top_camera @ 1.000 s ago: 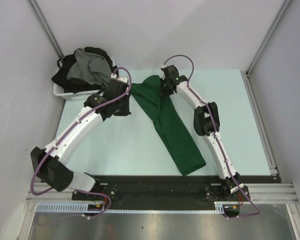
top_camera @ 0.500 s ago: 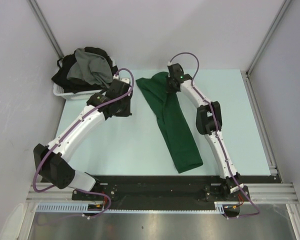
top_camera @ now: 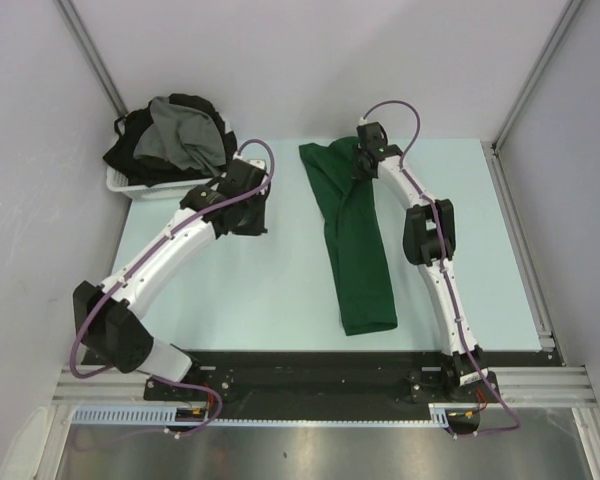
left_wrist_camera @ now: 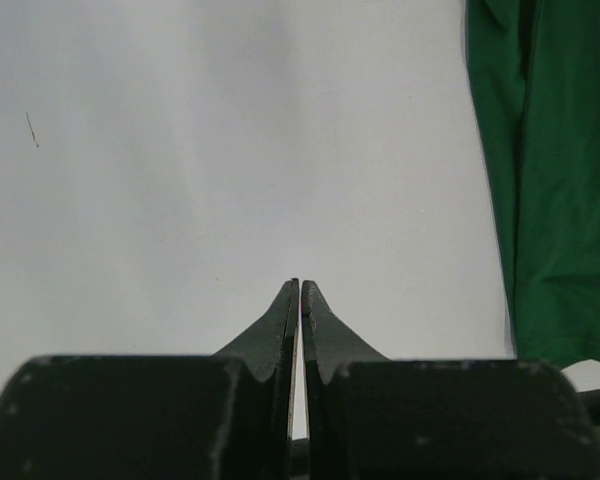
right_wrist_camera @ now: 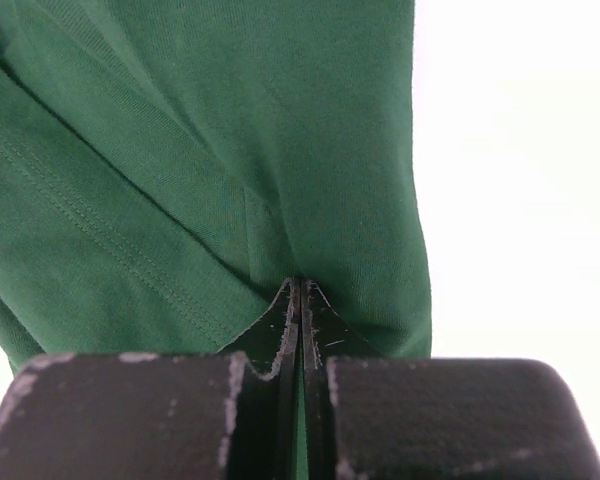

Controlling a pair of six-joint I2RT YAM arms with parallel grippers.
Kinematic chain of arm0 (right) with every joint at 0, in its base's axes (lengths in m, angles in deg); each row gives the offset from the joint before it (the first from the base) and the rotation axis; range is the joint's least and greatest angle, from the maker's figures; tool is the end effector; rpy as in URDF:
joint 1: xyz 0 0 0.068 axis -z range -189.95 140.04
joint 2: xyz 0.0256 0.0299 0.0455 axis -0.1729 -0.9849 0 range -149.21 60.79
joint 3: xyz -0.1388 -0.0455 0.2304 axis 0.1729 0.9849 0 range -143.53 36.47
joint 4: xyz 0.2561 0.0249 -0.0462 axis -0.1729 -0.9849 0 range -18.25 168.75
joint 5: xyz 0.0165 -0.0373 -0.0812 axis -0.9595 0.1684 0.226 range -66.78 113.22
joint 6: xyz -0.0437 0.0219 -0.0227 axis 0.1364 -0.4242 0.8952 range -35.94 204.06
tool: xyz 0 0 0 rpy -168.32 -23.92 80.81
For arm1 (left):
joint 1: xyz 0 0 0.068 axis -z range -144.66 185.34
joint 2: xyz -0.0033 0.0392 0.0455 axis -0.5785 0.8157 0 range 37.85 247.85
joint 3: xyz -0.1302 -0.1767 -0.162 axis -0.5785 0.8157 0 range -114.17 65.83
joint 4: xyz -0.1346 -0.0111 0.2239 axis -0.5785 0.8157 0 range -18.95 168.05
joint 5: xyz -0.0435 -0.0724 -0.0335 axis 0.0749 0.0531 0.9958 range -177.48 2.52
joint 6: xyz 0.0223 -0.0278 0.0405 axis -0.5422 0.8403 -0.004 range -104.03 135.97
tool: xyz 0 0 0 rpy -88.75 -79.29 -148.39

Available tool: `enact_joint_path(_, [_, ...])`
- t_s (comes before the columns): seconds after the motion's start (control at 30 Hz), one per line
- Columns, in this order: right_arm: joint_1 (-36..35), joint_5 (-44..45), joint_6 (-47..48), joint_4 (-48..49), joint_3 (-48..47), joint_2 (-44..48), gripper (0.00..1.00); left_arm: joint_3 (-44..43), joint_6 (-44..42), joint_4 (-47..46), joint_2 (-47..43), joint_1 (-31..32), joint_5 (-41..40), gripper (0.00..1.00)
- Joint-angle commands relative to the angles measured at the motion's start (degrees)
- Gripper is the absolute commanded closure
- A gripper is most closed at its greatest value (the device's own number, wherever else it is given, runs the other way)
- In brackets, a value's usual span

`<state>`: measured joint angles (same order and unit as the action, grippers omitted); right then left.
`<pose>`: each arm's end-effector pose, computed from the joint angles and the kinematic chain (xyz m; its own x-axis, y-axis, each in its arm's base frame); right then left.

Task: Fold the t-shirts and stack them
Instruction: Rotate the tshirt 90 degrees

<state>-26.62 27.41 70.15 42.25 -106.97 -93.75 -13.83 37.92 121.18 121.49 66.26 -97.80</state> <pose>0.5603 0.1650 0.1579 -0.7441 0.0275 -0.6676 -0.0617 0.9920 0.1097 0.2634 -0.1502 0.3303 -0.7999 0.0504 -0.5980 0.1255 0.9885 -0.0846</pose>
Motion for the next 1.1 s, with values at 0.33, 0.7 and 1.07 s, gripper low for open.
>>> enact_joint_path(0.33, [3.66,8.91,-1.82,-9.30,6.50,0.47,1.00,-4.89,-1.48,-0.56,2.85,2.22,0.66,0.94])
enact_joint_path(0.7, [4.80,10.76,-3.67,-10.88,7.29,1.52,1.00,-4.01,-1.56,-0.73,2.41,2.83,1.01,0.94])
enact_joint_path(1.07, [4.80,7.68,-1.38,-5.61,11.43,10.12,0.30,-4.45,-1.48,-2.23,3.11,4.06,2.94,0.82])
